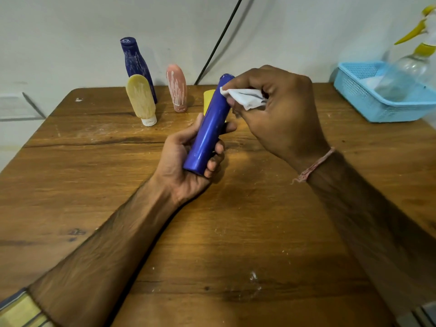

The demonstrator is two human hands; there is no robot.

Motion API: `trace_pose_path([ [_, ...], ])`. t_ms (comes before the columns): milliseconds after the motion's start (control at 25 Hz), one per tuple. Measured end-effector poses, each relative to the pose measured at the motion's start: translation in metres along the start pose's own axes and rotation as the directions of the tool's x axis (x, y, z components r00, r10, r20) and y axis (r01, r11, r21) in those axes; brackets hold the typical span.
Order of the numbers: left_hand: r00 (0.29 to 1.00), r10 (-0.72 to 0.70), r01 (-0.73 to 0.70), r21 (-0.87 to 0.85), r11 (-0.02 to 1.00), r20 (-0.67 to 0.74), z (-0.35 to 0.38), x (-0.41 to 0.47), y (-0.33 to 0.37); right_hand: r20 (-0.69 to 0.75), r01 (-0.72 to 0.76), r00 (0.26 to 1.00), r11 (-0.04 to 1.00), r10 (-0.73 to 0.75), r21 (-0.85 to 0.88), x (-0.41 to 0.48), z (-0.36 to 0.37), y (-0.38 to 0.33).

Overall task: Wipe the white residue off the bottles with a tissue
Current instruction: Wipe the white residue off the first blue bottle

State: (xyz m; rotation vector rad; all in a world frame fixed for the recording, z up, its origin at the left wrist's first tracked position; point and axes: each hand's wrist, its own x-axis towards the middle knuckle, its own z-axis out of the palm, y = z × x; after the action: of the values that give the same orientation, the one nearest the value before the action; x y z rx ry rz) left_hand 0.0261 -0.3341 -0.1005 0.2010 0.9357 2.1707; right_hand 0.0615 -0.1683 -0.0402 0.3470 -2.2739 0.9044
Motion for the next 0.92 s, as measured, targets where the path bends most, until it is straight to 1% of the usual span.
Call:
trace_pose_path([
  [80, 0.998, 0.018, -0.015, 0.050, 0.999, -0.064, 0.002, 0.000, -0.001, 0.035, 0.048, 0.998, 0.998, -0.047, -0.033, -0.002, 0.000, 0.000],
  [160, 0.988, 0.043, -0.039, 0.031, 0.999, -0.148, 0.004, 0.001, -0.001, 0.120, 0.135, 0.984, 0.990, -0.131, -0.028, -0.004, 0.002, -0.003],
  [240, 0.977, 0.068, -0.075, -0.031, 0.997, -0.204, 0.001, 0.005, -0.002, 0.251, 0.255, 0.934, 0.967, -0.253, 0.026, -0.008, 0.008, -0.009],
  [320, 0.980, 0.122, -0.142, -0.123, 0.982, -0.158, -0.003, 0.008, -0.003, 0.391, 0.327, 0.859, 0.942, -0.330, 0.076, -0.010, 0.013, -0.016],
  [400, 0.974, 0.198, -0.214, -0.179, 0.960, -0.107, -0.008, 0.009, -0.003, 0.523, 0.312, 0.784, 0.941, -0.334, 0.133, -0.009, 0.010, -0.019],
  [440, 0.969, 0.231, -0.242, -0.157, 0.957, -0.083, -0.009, 0.008, -0.003, 0.562, 0.271, 0.763, 0.947, -0.320, 0.171, -0.007, 0.005, -0.019],
  [480, 0.963, 0.263, -0.268, -0.108, 0.957, -0.063, -0.008, 0.007, -0.003, 0.574, 0.216, 0.763, 0.954, -0.297, 0.207, -0.005, -0.001, -0.018],
  [520, 0.954, 0.295, -0.297, -0.034, 0.954, -0.052, -0.007, 0.006, -0.004, 0.546, 0.155, 0.798, 0.962, -0.255, 0.223, -0.003, -0.007, -0.015],
  [560, 0.943, 0.328, -0.325, 0.062, 0.944, -0.056, -0.006, 0.006, -0.005, 0.473, 0.086, 0.862, 0.972, -0.182, 0.217, 0.000, -0.013, -0.012],
  [600, 0.929, 0.364, -0.349, 0.178, 0.920, -0.065, -0.004, 0.006, -0.006, 0.356, 0.010, 0.931, 0.981, -0.080, 0.194, 0.003, -0.018, -0.007],
  [640, 0.912, 0.403, -0.368, 0.289, 0.884, -0.072, -0.003, 0.006, -0.007, 0.216, -0.068, 0.976, 0.983, 0.030, 0.171, 0.006, -0.023, -0.001],
  [680, 0.898, 0.436, -0.381, 0.379, 0.843, -0.067, -0.003, 0.007, -0.009, 0.087, -0.138, 0.988, 0.977, 0.125, 0.163, 0.009, -0.027, 0.004],
  [720, 0.881, 0.471, -0.400, 0.457, 0.794, -0.047, -0.003, 0.007, -0.011, -0.006, -0.189, 0.981, 0.968, 0.192, 0.164, 0.011, -0.032, 0.007],
  [760, 0.860, 0.510, -0.424, 0.533, 0.732, -0.016, -0.003, 0.007, -0.013, -0.055, -0.208, 0.974, 0.964, 0.219, 0.165, 0.014, -0.036, 0.009],
  [800, 0.839, 0.544, -0.445, 0.604, 0.661, 0.023, -0.003, 0.006, -0.015, -0.066, -0.204, 0.974, 0.967, 0.216, 0.154, 0.015, -0.040, 0.009],
  [880, 0.801, 0.593, -0.470, 0.704, 0.532, 0.087, -0.003, 0.006, -0.019, -0.016, -0.154, 0.987, 0.982, 0.157, 0.111, 0.016, -0.044, 0.002],
  [920, 0.789, 0.605, -0.468, 0.739, 0.485, 0.102, -0.003, 0.006, -0.019, 0.020, -0.118, 0.993, 0.989, 0.117, 0.084, 0.015, -0.045, -0.003],
])
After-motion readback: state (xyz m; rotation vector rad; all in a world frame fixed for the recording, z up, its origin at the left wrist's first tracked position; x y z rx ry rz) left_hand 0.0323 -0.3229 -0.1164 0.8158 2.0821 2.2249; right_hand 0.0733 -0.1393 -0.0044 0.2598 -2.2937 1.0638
